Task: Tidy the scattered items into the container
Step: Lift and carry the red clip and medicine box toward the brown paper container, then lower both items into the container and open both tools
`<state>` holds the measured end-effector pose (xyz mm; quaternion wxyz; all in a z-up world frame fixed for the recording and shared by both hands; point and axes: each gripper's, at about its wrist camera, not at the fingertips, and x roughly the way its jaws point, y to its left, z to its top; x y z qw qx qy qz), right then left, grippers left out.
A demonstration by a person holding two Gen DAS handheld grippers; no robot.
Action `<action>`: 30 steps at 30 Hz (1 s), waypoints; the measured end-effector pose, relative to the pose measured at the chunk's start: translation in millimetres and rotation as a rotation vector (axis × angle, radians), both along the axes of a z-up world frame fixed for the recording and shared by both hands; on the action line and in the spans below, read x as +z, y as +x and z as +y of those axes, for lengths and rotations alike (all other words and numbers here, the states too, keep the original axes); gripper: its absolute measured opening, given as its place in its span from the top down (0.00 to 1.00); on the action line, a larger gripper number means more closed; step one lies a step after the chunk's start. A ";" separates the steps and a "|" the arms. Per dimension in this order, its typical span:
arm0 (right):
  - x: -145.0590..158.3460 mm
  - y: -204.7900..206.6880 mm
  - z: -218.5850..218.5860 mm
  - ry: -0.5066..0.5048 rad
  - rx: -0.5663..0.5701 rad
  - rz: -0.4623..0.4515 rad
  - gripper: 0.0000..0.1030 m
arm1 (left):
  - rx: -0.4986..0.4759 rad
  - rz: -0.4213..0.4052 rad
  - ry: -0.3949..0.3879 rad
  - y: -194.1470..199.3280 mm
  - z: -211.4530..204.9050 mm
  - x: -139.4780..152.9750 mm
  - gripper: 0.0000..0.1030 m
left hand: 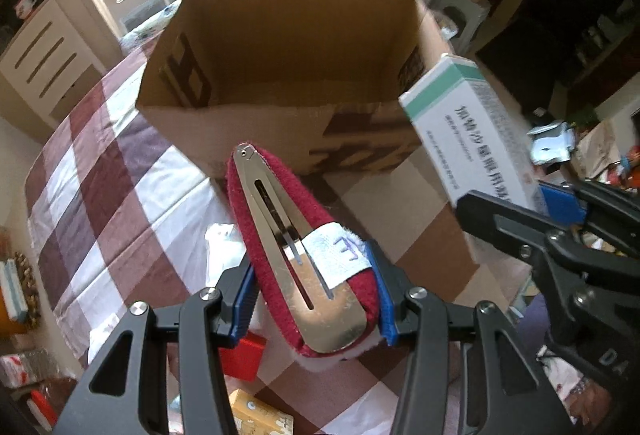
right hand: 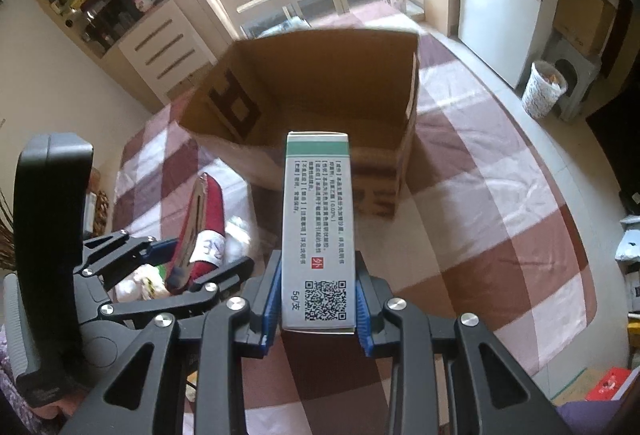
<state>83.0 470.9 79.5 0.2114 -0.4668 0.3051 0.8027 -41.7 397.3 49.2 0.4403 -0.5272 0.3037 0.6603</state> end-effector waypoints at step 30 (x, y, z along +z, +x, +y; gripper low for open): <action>-33.1 -102.2 82.6 0.052 -0.020 -0.024 0.69 | 0.090 -0.179 0.068 -115.6 110.7 -16.7 0.51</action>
